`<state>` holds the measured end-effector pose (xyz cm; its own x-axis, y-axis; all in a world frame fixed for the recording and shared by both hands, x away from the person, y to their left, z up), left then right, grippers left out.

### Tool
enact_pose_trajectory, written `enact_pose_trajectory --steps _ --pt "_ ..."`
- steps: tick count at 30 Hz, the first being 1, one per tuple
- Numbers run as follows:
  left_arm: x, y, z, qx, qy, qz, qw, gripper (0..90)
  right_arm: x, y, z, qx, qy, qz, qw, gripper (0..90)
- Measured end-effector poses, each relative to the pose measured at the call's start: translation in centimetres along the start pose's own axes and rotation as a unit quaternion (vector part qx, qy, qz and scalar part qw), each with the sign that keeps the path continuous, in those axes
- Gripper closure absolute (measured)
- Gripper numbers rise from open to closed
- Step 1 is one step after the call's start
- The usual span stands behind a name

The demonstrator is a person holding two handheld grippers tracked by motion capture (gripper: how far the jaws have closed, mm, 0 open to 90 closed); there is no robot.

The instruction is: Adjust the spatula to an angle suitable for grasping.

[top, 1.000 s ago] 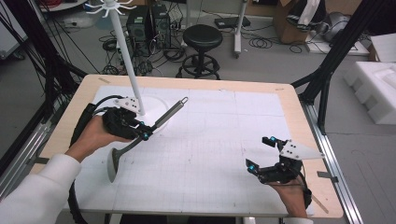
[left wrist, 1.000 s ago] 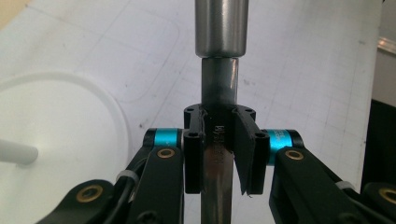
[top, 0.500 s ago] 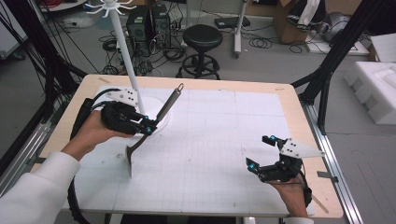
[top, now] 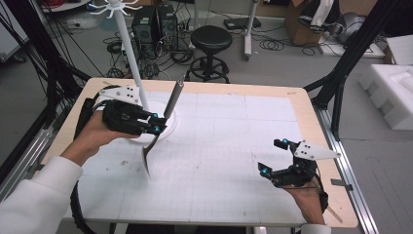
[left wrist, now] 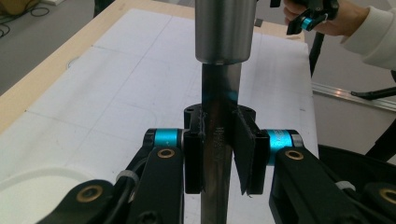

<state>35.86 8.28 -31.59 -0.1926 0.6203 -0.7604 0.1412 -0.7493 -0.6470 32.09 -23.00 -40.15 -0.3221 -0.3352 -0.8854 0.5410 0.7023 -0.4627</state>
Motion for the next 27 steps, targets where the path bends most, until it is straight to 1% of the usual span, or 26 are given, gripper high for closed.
enact_pose_trajectory --steps 2,3,5,7,10,12,14,15,18,19,21,25,27 --pt "-0.3 0.0 0.1 0.003 0.007 0.001 1.0 74.8 -0.4 0.0 0.0 -0.003 -0.006 -0.006 1.0 0.4" --pt "-0.5 0.1 0.2 0.004 0.006 0.004 1.0 74.8 -0.7 0.1 -0.1 -0.006 -0.008 -0.008 0.9999 0.4" --pt "-0.7 0.1 0.2 0.005 0.014 0.005 0.9999 74.8 -1.3 0.1 -0.2 -0.011 -0.018 -0.011 0.9997 0.4" --pt "-0.9 0.2 0.2 0.001 0.015 0.009 0.9998 74.8 -2.0 0.1 -0.2 -0.02 -0.025 -0.011 0.9994 0.4" --pt "-1.2 0.1 0.2 0.004 0.02 0.015 0.9997 74.8 -3.0 0.1 -0.2 -0.029 -0.031 -0.015 0.999 0.4" --pt "-1.4 0.0 0.1 0.002 0.019 0.021 0.9996 74.9 -3.8 0.1 -0.2 -0.035 -0.04 -0.017 0.9985 0.4" --pt "-1.5 0.0 0.1 0.003 0.025 0.023 0.9994 74.8 -4.6 0.1 -0.4 -0.048 -0.042 -0.017 0.9978 0.4" --pt "-1.6 0.0 0.1 0.003 0.025 0.025 0.9994 74.8 -5.1 0.1 -0.4 -0.05 -0.045 -0.014 0.9976 0.4" --pt "-1.9 0.1 0.2 0.006 0.028 0.031 0.9991 74.8 -6.7 0.1 -0.7 -0.067 -0.05 -0.003 0.9965 0.4" --pt "-1.9 0.1 0.3 0.009 0.031 0.031 0.999 74.8 -7.3 0.2 -0.7 -0.069 -0.055 0.003 0.9961 0.4" --pt "-2.0 0.1 0.3 0.009 0.033 0.031 0.9989 74.8 -8.2 0.3 -0.9 -0.081 -0.056 0.008 0.9951 0.4" --pt "-2.3 0.2 0.5 0.014 0.039 0.037 0.9984 74.9 -9.9 0.5 -1.1 -0.101 -0.055 0.016 0.9933 0.4" --pt "-2.4 0.2 0.6 0.015 0.04 0.039 0.9983 74.8 -10.6 0.7 -1.2 -0.107 -0.063 0.017 0.9921 0.4"
Point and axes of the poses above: each handheld gripper's, and its own axes: y roughly forward along the jaws, x roughly out of its underside, z roughly to its right, the point moved 10 cm from there along y, roughly forward along the jaws, and after that the axes turned 9 degrees about -z, right-handed, at the moved point
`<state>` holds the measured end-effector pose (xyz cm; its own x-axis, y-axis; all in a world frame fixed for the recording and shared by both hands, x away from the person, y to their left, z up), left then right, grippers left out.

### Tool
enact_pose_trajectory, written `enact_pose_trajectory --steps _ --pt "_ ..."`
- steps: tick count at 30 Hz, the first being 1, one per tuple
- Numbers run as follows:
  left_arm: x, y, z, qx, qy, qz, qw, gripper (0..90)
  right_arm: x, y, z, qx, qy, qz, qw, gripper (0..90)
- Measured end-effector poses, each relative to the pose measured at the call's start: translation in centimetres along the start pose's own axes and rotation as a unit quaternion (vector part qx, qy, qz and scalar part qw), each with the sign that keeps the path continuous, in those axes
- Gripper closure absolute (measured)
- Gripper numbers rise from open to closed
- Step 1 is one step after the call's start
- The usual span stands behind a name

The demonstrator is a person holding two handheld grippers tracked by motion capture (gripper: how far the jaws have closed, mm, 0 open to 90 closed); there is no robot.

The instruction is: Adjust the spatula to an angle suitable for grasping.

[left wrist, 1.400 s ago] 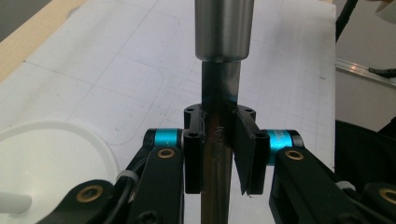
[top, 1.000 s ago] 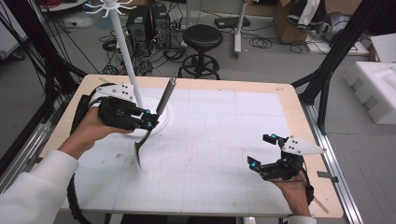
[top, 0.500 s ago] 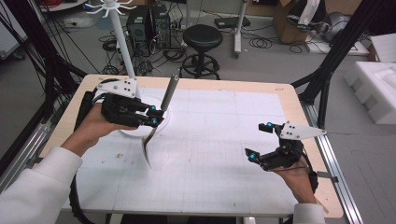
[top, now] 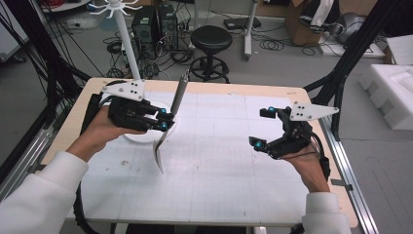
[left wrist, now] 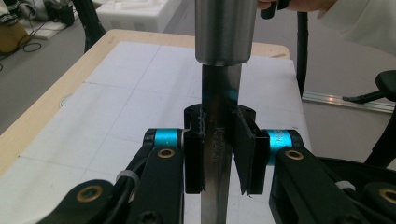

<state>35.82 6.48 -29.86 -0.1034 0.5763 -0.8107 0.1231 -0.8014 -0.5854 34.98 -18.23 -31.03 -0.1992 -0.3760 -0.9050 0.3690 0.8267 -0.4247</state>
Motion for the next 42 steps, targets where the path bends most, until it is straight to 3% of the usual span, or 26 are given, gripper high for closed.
enact_pose_trajectory --steps 11,16,32,42 --pt "-1.0 0.4 0.4 0.012 0.019 0.011 0.9997 74.9 -3.2 1.3 -0.7 -0.052 -0.028 -0.002 0.9983 0.4" --pt "-1.2 0.7 0.4 0.018 0.015 0.014 0.9996 74.9 -4.5 1.9 -1.0 -0.073 -0.038 -0.002 0.9966 0.4" --pt "-1.5 1.4 1.0 0.04 0.032 0.01 0.9987 74.9 -7.4 4.3 -2.8 -0.15 -0.071 -0.054 0.9847 0.4" --pt "-1.8 1.7 1.2 0.053 0.037 0.02 0.9977 74.9 -9.2 6.3 -4.1 -0.178 -0.099 -0.071 0.9765 3.2"
Point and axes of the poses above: each handheld gripper's, and its own axes: y roughly forward along the jaws, x roughly out of its underside, z roughly to its right, the point moved 10 cm from there along y, roughly forward along the jaws, and after that the axes turned 9 degrees about -z, right-handed, at the moved point
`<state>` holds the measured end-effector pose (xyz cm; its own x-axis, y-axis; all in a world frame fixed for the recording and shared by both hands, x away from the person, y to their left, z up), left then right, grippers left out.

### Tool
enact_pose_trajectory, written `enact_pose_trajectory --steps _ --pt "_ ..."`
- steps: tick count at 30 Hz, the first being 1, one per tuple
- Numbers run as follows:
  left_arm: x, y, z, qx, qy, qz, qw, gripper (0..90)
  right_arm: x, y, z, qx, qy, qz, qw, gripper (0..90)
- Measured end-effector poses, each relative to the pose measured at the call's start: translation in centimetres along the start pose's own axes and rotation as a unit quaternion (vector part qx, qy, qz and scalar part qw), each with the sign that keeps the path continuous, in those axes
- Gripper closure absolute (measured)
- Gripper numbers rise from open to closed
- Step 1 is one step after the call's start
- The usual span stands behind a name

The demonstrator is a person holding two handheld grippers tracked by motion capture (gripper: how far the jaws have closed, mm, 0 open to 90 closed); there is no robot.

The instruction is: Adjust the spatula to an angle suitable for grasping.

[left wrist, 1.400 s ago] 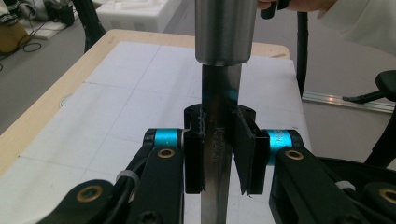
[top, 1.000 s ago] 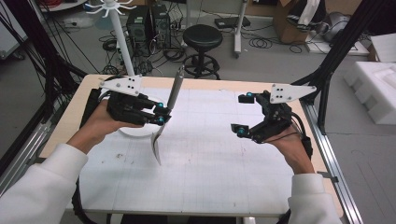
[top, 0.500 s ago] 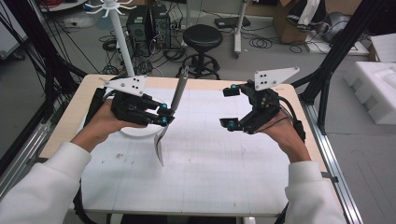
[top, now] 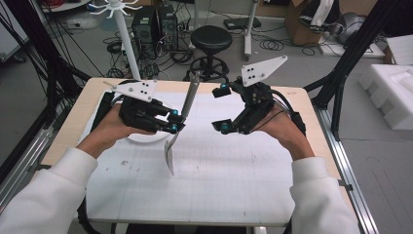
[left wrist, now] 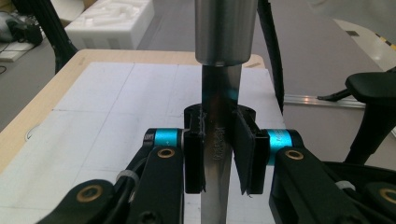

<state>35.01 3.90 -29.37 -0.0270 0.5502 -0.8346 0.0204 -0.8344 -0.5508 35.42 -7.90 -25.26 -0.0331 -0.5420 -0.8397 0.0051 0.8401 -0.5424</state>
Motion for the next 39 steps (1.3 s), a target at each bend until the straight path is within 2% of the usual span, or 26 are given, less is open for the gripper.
enact_pose_trajectory --steps 1,4,6,9,11,12,14,15,16,17,20,23,25,29,30,33,34,37,38,39 --pt "0.0 0.0 0.0 0.002 0.002 0.0 1.0 74.8 -0.1 0.1 -0.1 -0.006 -0.005 -0.001 1.0 6.9" --pt "0.0 0.2 0.0 0.001 0.001 0.001 1.0 74.8 -0.7 0.6 -0.2 -0.014 -0.017 0.0 0.9998 6.8" --pt "-0.1 0.2 0.0 0.003 0.003 0.002 1.0 74.8 -0.9 0.9 -0.4 -0.019 -0.016 -0.002 0.9997 6.9" --pt "-0.2 0.3 0.1 0.006 0.004 0.007 0.9999 74.8 -1.4 1.4 -0.5 -0.024 -0.025 0.007 0.9994 7.0" --pt "-0.3 0.4 0.1 0.007 0.006 0.007 0.9999 74.8 -1.5 1.6 -0.5 -0.029 -0.028 0.007 0.9991 10.0" --pt "-0.3 0.4 0.1 0.007 0.006 0.008 0.9999 74.8 -1.6 1.7 -0.6 -0.032 -0.027 0.01 0.9991 17.2" --pt "-0.4 0.5 0.1 0.006 0.005 0.009 0.9999 74.8 -1.8 1.7 -0.6 -0.033 -0.028 0.016 0.9989 18.0" --pt "-0.4 0.5 0.1 0.006 0.006 0.006 0.9999 74.8 -1.8 1.7 -0.8 -0.041 -0.017 0.016 0.9989 18.0" --pt "-0.4 0.5 0.1 0.007 0.007 0.006 0.9999 74.8 -2.1 1.7 -0.7 -0.041 -0.021 0.025 0.9986 18.1" --pt "-0.4 0.6 0.2 0.01 0.008 0.005 0.9999 74.8 -2.0 1.7 -0.8 -0.045 -0.014 0.023 0.9986 18.2" --pt "-0.5 0.6 0.0 0.008 0.007 0.006 0.9999 74.8 -2.2 1.8 -0.6 -0.039 -0.017 0.025 0.9988 19.7" --pt "-0.6 0.7 0.0 0.01 0.006 0.01 0.9999 74.8 -2.5 1.7 -0.7 -0.041 -0.011 0.032 0.9986 24.7" --pt "-0.7 0.8 0.1 0.01 0.008 0.012 0.9998 74.8 -2.7 1.8 -0.6 -0.042 -0.017 0.035 0.9984 29.4" --pt "-0.9 0.9 0.2 0.013 0.008 0.014 0.9998 74.8 -2.6 1.9 -0.8 -0.044 -0.015 0.028 0.9985 36.8" --pt "-0.9 0.9 0.2 0.015 0.01 0.013 0.9998 74.8 -2.7 1.9 -0.6 -0.038 -0.021 0.031 0.9986 39.1" --pt "-0.9 1.0 0.3 0.017 0.013 0.012 0.9997 74.8 -2.7 1.9 -0.8 -0.04 -0.022 0.029 0.9985 44.3" --pt "-1.0 1.0 0.3 0.016 0.012 0.015 0.9997 74.8 -2.9 1.9 -0.7 -0.039 -0.029 0.035 0.9982 45.5" --pt "-1.1 1.0 0.3 0.017 0.015 0.019 0.9995 74.8 -2.9 2.0 -0.7 -0.04 -0.032 0.036 0.9981 49.7" --pt "-1.1 1.0 0.3 0.018 0.015 0.02 0.9995 74.8 -2.8 2.0 -0.9 -0.045 -0.025 0.029 0.9982 52.0" --pt "-1.1 1.0 0.3 0.018 0.014 0.019 0.9996 74.8 -2.9 2.0 -0.8 -0.041 -0.034 0.033 0.9981 54.4"
Point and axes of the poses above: each handheld gripper's, and its own axes: y roughly forward along the jaws, x roughly out of its underside, z roughly to its right, the point moved 10 cm from there along y, roughly forward along the jaws, and after that the axes turned 9 degrees about -z, right-handed, at the moved point
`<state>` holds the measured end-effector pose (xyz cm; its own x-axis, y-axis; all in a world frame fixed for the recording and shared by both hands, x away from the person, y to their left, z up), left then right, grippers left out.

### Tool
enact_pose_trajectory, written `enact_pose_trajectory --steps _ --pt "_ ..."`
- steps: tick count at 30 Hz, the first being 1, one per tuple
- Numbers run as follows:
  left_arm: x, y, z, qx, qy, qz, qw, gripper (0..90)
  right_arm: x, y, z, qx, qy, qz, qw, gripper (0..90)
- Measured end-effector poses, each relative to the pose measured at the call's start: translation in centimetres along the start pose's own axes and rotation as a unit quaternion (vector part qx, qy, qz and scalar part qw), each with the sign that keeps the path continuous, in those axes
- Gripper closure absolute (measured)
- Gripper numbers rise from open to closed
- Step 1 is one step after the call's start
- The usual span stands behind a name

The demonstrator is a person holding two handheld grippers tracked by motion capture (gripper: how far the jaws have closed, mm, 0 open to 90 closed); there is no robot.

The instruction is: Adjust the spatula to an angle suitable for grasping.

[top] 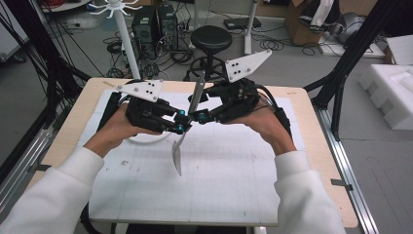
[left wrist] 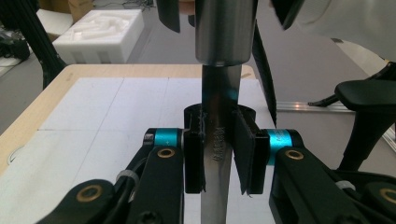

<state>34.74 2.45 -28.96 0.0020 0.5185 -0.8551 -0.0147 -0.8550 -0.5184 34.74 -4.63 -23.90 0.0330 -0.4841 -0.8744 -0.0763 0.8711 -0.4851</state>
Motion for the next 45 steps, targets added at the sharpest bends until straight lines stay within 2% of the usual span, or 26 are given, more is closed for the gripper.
enact_pose_trajectory --steps 2,4,7,9,10,13,19,20,21,26,30,32,33,34,35,36,39,40,45 --pt "0.1 0.1 0.0 0.001 0.001 -0.002 1.0 74.8 -0.2 0.0 0.1 0.005 -0.003 0.005 1.0 57.3" --pt "0.1 0.1 0.1 0.004 0.003 -0.002 1.0 74.8 -0.2 0.0 -0.1 -0.003 0.003 0.006 1.0 58.5" --pt "0.0 0.1 0.1 0.005 0.006 0.002 1.0 74.8 -0.3 0.0 0.0 0.002 -0.008 0.008 0.9999 67.2" --pt "0.0 0.1 0.1 0.004 0.006 0.001 1.0 74.8 -0.3 0.0 -0.1 0.001 -0.005 0.005 1.0 67.8" --pt "0.0 0.1 0.1 0.004 0.006 -0.002 1.0 74.8 -0.4 0.1 0.1 0.005 -0.013 0.01 0.9999 68.2" --pt "0.2 0.1 0.0 0.002 0.005 -0.006 1.0 74.7 -0.3 0.3 0.2 0.008 -0.011 0.001 0.9999 68.6" --pt "0.3 0.2 -0.2 0.002 0.001 -0.007 1.0 74.6 -0.4 0.4 0.4 0.011 0.0 -0.012 0.9999 69.0" --pt "0.3 0.2 -0.2 0.003 -0.002 -0.005 1.0 74.5 -0.4 0.4 0.5 0.015 -0.002 -0.014 0.9998 69.0" --pt "0.2 0.2 -0.2 0.002 -0.003 -0.003 1.0 74.5 -0.3 0.4 0.3 0.01 0.008 -0.019 0.9997 69.0" --pt "0.0 0.1 -0.3 -0.001 -0.009 0.002 1.0 74.1 -0.7 0.2 0.6 0.018 0.002 -0.016 0.9997 69.0" --pt "-0.2 0.2 -0.5 -0.013 -0.008 0.0 0.9999 72.9 -0.5 0.0 0.4 0.018 0.014 -0.024 0.9994 69.0" --pt "-0.3 0.2 -0.8 -0.022 -0.017 0.004 0.9996 65.7 -0.5 -0.1 0.7 0.025 0.007 -0.02 0.9995 69.0" --pt "-0.2 0.1 -0.9 -0.029 -0.019 0.001 0.9994 60.8 -0.4 -0.2 0.7 0.025 0.013 -0.024 0.9993 69.0" --pt "-0.1 0.0 -1.0 -0.031 -0.024 -0.002 0.9992 56.9 -0.4 -0.3 0.9 0.029 0.005 -0.02 0.9994 69.0" --pt "0.0 -0.1 -1.1 -0.032 -0.024 -0.003 0.9992 53.9 -0.3 -0.5 0.8 0.026 0.016 -0.026 0.9992 69.1" --pt "0.0 -0.3 -1.2 -0.04 -0.023 -0.006 0.9989 50.6 -0.2 -0.7 1.0 0.03 0.016 -0.024 0.9991 69.0" --pt "0.1 -1.0 -1.2 -0.049 -0.021 -0.002 0.9986 49.0 -0.1 -1.1 1.4 0.038 0.017 -0.022 0.9989 69.0" --pt "0.1 -1.3 -1.3 -0.055 -0.023 -0.001 0.9982 46.9 0.1 -1.2 1.3 0.036 0.027 -0.027 0.9986 69.0" --pt "0.7 -2.7 -1.4 -0.082 -0.028 -0.003 0.9963 32.7 0.2 -1.5 1.6 0.044 0.029 -0.027 0.9983 69.0"
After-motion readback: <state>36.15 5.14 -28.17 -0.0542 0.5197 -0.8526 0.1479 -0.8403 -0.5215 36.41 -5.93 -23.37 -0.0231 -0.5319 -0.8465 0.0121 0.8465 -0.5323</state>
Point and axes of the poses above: each handheld gripper's, and its own axes: y roughly forward along the jaws, x roughly out of its underside, z roughly to its right, the point moved 10 cm from there along y, roughly forward along the jaws, and after that the axes turned 9 degrees about -z, right-handed, at the moved point
